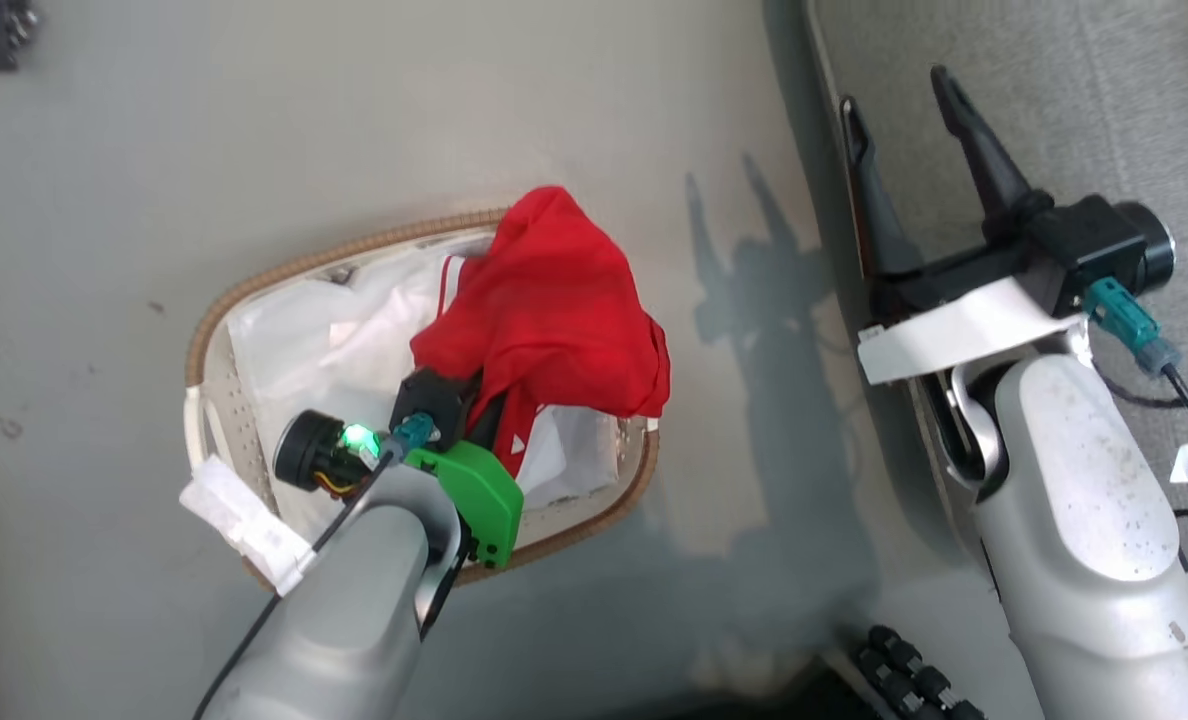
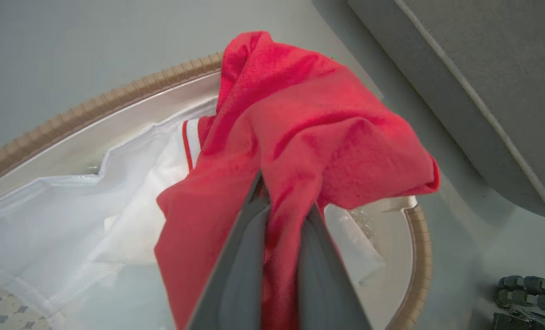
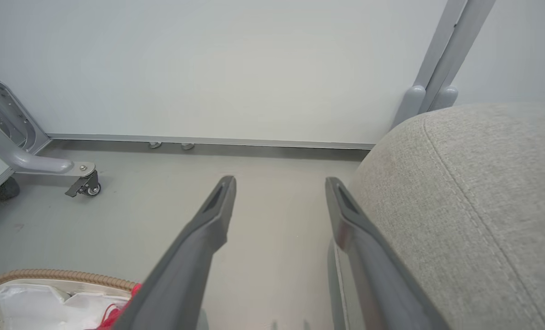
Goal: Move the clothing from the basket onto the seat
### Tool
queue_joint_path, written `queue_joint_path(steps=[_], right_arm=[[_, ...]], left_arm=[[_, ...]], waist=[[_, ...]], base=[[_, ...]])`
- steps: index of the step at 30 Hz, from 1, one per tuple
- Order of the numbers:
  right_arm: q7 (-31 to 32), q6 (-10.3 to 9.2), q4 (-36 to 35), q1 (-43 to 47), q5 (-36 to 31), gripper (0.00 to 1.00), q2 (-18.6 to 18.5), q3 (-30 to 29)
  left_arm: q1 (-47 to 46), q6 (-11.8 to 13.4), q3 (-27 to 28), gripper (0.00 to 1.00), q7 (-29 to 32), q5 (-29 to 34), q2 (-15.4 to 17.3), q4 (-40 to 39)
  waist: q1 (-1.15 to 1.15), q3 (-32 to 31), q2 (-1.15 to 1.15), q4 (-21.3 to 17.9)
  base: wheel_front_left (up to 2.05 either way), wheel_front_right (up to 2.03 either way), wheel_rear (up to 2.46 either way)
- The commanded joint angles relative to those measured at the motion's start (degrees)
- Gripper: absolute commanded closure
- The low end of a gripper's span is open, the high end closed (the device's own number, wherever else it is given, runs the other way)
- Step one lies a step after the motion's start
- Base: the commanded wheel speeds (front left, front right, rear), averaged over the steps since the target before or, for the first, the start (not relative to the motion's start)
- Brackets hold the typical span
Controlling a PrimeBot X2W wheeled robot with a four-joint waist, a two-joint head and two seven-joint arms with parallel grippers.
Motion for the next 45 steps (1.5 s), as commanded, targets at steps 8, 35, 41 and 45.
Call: queue_joint_path(steps=[8, 35, 41, 45], right_arm=[[-0.1, -0.08, 2.2, 7.5, 1.4, 0.00, 0.0, -0.2], [-0.1, -0.08, 7.5, 23.4, 3.8, 0.00, 0.0, -0.3], [-0.1, -0.08, 8.7, 25.8, 3.6, 0.00, 0.0, 1.4], [-0.1, -0.08, 9.6, 26.4, 2.7, 0.00, 0.0, 4.6]], left_arm=[[8.5, -0.8, 5.9, 1.00, 0.0, 3.4, 0.2, -7.2], [20.9, -1.5, 15.8, 1.00, 0.0, 5.6, 0.2, -33.1], [21.1, -1.3, 16.3, 1.00, 0.0, 5.5, 0.2, -37.7], [21.2, -1.2, 16.0, 1.00, 0.0, 5.1, 0.2, -39.0]], waist=[[0.00, -15.8, 0.00, 3.0], [0.00, -37.4, 0.00, 9.4], [0.00, -39.4, 0.00, 10.1], [0.00, -40.1, 0.00, 10.5]], base=[[0.00, 0.00, 0.00], [0.00, 0.00, 0.00], [0.00, 0.00, 0.00], [0.00, 0.00, 0.00]])
